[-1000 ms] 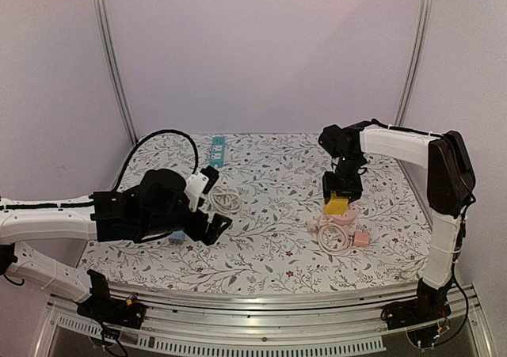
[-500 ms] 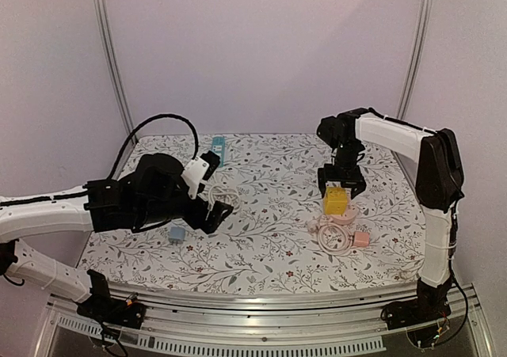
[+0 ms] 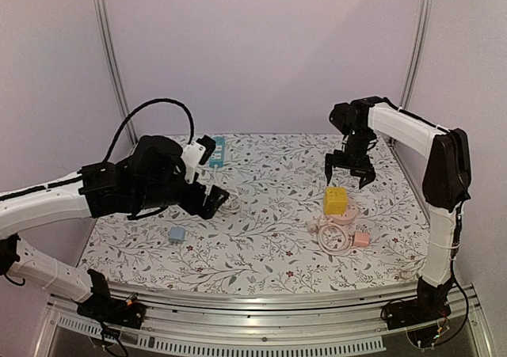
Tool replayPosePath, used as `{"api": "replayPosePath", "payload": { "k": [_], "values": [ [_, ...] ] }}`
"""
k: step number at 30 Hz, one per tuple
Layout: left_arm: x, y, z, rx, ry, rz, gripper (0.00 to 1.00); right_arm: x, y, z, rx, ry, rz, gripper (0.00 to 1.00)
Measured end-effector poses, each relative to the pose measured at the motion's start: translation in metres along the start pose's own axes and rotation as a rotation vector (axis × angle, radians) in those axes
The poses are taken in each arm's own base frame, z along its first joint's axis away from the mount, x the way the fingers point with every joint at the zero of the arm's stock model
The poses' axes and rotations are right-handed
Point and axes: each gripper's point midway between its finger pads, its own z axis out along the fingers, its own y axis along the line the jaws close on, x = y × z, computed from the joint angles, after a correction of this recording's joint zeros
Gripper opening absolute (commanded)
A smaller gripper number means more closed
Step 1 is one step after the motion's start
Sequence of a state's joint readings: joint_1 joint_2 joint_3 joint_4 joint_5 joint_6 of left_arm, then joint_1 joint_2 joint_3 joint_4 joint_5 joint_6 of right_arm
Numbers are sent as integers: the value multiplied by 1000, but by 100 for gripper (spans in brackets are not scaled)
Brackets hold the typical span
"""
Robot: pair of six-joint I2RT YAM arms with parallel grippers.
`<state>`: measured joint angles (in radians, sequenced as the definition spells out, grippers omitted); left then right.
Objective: Insert the plug
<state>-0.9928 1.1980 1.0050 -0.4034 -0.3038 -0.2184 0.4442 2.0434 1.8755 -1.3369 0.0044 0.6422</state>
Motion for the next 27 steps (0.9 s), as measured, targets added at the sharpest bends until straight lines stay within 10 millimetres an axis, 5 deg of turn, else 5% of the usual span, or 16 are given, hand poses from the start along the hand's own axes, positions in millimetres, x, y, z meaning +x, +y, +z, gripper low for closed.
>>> {"api": "replayPosePath", "payload": {
  "k": [12,16,21,27],
  "values": [
    [52,87,-4,-258,218,-250,97,4,2,-1,-31,26,37,99],
    [78,98,-8,-306,318,-316,97,2,-4,-4,-6,-3,58,99],
    [118,102,0,-338,452,-352,97,24,-21,0,-7,43,94,99],
    [173,117,14,-354,629,-411,93,32,-10,2,-116,78,103,99]
  ]
}}
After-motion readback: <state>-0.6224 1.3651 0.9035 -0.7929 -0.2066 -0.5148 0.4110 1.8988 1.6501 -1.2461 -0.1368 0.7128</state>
